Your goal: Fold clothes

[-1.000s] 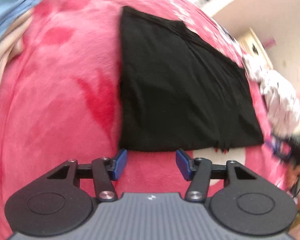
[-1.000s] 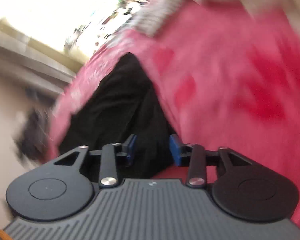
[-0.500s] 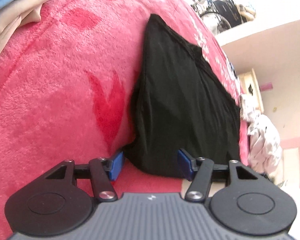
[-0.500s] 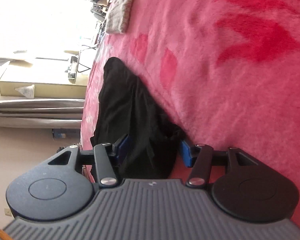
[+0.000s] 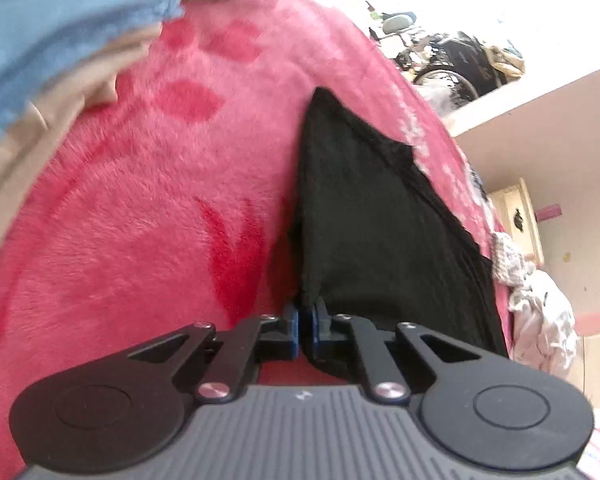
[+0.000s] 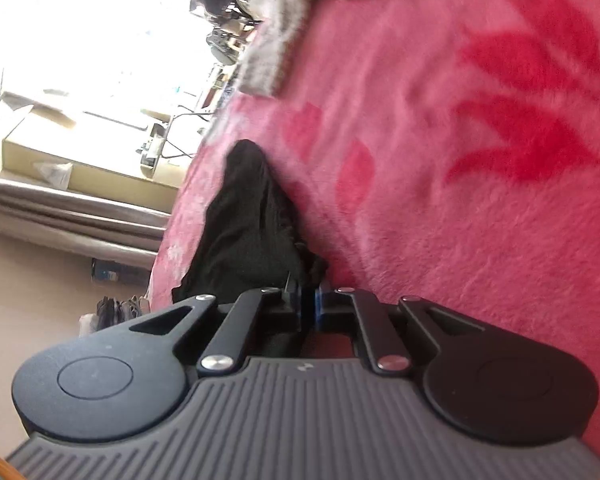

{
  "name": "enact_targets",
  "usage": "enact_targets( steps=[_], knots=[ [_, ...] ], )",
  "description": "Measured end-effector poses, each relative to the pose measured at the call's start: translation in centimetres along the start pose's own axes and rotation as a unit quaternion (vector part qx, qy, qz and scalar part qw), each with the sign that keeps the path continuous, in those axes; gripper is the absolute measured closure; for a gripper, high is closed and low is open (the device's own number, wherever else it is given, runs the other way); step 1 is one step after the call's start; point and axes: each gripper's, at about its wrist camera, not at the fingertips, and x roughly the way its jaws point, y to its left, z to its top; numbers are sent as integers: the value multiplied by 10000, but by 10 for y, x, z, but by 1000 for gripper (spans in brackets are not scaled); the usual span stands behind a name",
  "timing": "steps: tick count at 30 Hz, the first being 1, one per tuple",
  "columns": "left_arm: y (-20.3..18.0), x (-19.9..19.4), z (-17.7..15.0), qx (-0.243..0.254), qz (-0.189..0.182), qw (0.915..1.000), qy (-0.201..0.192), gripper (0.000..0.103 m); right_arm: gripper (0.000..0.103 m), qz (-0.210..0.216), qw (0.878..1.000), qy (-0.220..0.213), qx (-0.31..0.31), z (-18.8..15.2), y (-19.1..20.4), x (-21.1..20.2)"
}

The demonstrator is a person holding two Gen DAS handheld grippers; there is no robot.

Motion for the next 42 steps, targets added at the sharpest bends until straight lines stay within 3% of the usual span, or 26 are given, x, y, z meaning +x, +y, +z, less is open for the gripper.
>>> enact_targets(
  steps=[3, 8, 13, 16, 20, 26, 29, 30, 33, 39, 42],
  knots=[
    [-7, -23, -4, 189, -12, 9997, 155, 97, 100, -4, 10000, 19, -40, -5, 6, -21],
    [-17, -49, -24, 802, 221, 9937, 754, 97, 100, -188, 9997, 137, 2, -30, 4, -68],
    [-10, -64, -60, 1450, 636, 9749, 1563, 97, 100, -679, 9961, 230, 514, -94, -28, -132],
    [-4, -56, -73, 1920, 871, 9613, 1773, 97, 100, -877, 9919, 263, 878, -129, -50, -154],
    [3, -32, -73, 2152, 990, 9539, 1843, 97, 99, -973, 9918, 172, 811, -142, -72, -146],
    [-3, -21, -82, 2748, 1026, 9382, 1837, 93, 100, -970, 9950, 192, 127, -135, -68, -134],
    [-1, -21, -81, 2906, 957, 9331, 1891, 84, 90, -964, 9950, 240, 126, -136, -65, -142],
    [-2, -23, -81, 2978, 953, 9310, 1882, 81, 79, -1019, 9944, 263, 74, -137, -60, -147],
    [-3, -33, -78, 3223, 1056, 9227, 1831, 68, 59, -1357, 9900, 264, -290, -144, -44, -171],
    [-14, -66, -65, 3569, 1354, 9111, 1557, 66, 58, -1857, 9777, 497, -844, -175, -19, -228],
    [-36, -79, -64, 4084, 1262, 8957, 1225, 61, 58, -2052, 9607, 613, -1767, -195, 2, -237]
  ],
)
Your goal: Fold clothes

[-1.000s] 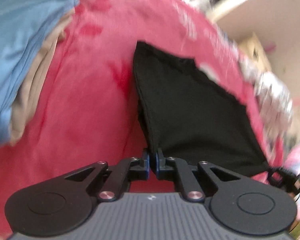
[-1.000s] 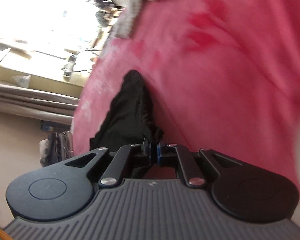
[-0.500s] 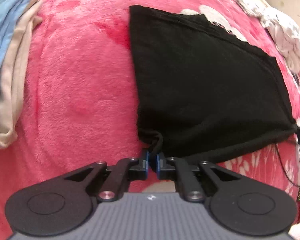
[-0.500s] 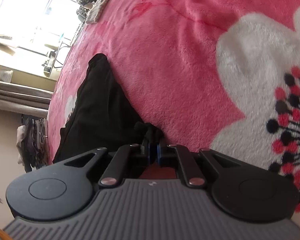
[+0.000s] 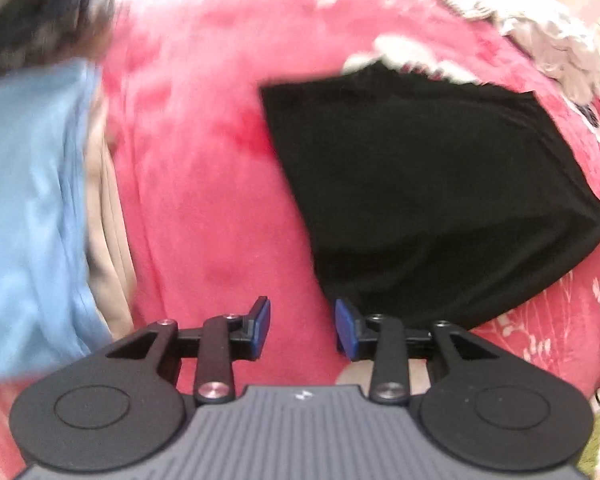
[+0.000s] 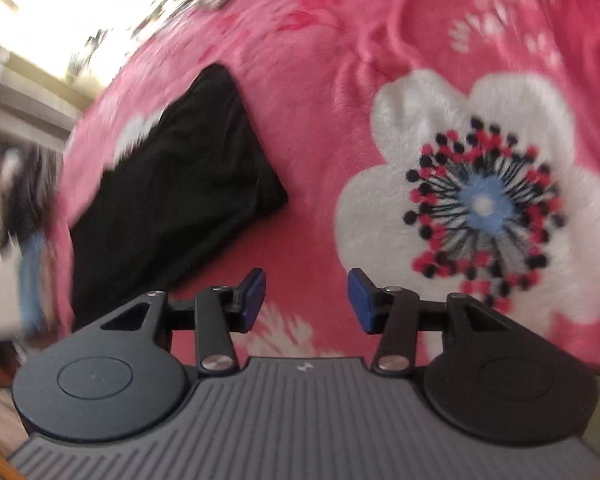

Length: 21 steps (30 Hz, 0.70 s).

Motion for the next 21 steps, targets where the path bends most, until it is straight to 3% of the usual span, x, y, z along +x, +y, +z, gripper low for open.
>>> enact_targets(
  steps=[3, 6, 9, 12, 14, 18, 21],
  knots=[
    [-28, 2, 13, 650, -151, 9975, -235, 59, 62, 62, 9893, -262, -1431, -9, 39, 8],
    [-65, 21, 18, 1271, -312, 9909, -324, 59, 68, 269, 9577, -665, -2785, -19, 90, 39],
    [-89, 42, 13, 1645, -353, 9852, -316, 59, 73, 299, 9309, -900, -3527, -28, 126, 83],
    [-95, 53, -3, 1715, -307, 9846, -174, 59, 74, 32, 9167, -850, -3905, -36, 138, 114],
    [-92, 53, -16, 1666, -240, 9857, -115, 58, 73, 15, 9203, -861, -3817, -46, 125, 116],
    [-87, 44, -12, 1538, -277, 9872, -328, 58, 73, 69, 9423, -891, -3225, -45, 105, 97],
    [-98, 42, 3, 1633, -269, 9844, -590, 52, 74, 42, 9415, -1500, -3019, -37, 108, 76]
  ],
)
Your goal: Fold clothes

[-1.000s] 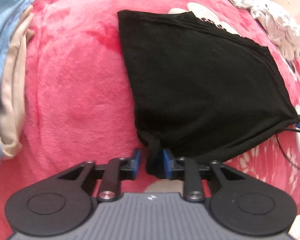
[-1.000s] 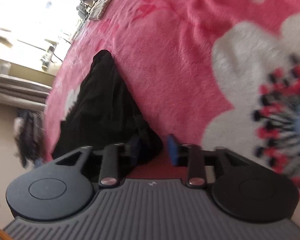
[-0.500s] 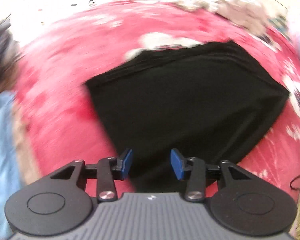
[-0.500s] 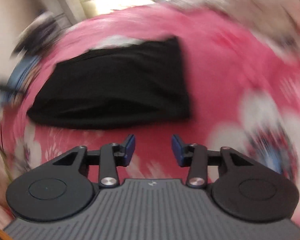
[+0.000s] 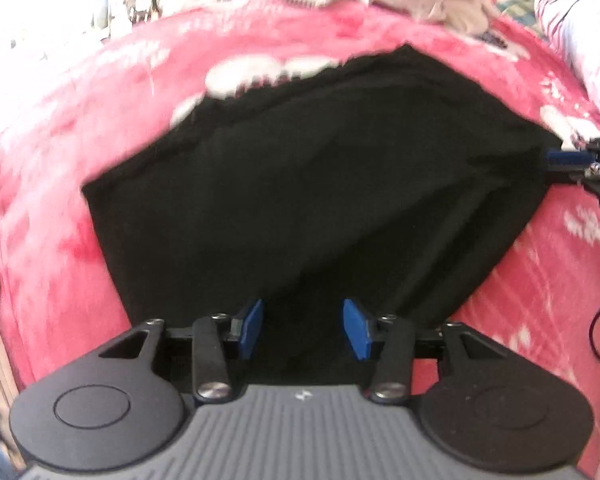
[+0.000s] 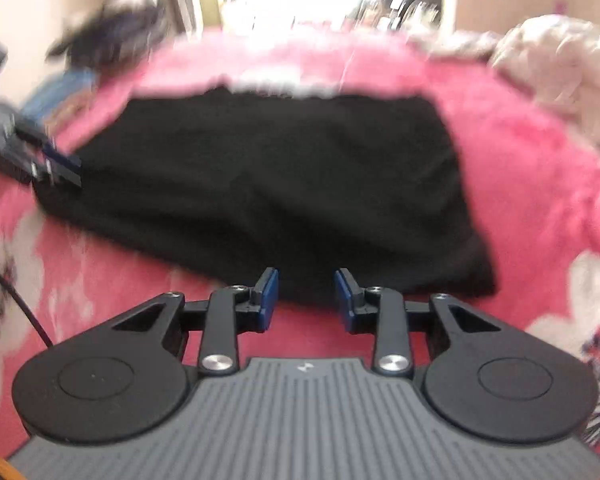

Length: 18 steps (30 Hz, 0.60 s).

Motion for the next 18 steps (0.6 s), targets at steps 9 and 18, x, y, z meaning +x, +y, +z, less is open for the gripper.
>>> enact_targets(
  steps=[9, 18],
  knots=[
    [-8, 23, 19, -513, 175, 9985, -18, 51, 80, -703, 9955, 206, 600, -32, -36, 11],
    [-14, 37, 48, -514, 352, 9978, -208, 50, 85, -950, 9924, 64, 778, -16, -58, 23]
  ],
)
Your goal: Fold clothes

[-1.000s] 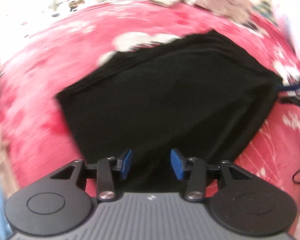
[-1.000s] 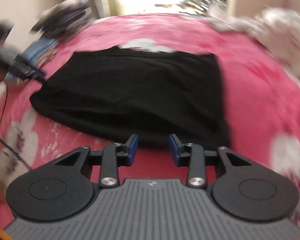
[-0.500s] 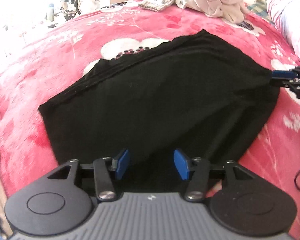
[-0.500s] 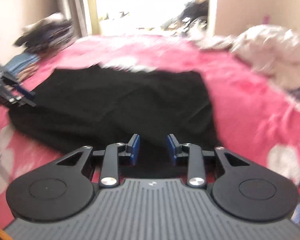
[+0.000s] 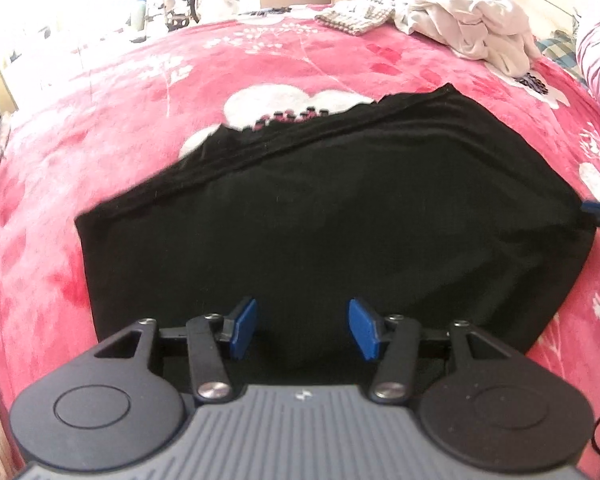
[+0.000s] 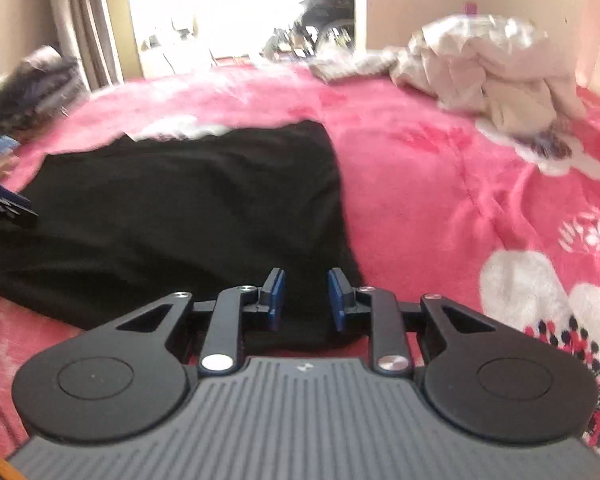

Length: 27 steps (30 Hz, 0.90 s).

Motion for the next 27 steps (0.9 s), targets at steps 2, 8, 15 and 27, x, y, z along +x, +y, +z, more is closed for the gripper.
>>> enact_targets(
  steps=[2, 8, 15, 27],
  knots=[
    [-1, -4, 17, 118, -10, 9999, -67, 50, 85, 59, 9986, 66, 531, -9, -26, 0],
    [-33, -9, 90, 770, -389, 9954, -417, 49, 89, 280, 9941, -492, 928, 6, -30, -20],
    [-130, 46, 139, 1627, -1196, 9776, -599, 50, 95, 347, 9957, -227, 827, -6, -29, -3],
    [-222, 139, 146, 2503, -1640, 9514, -733, 53, 93, 605, 9968, -97, 511, -14, -18, 2]
  ],
)
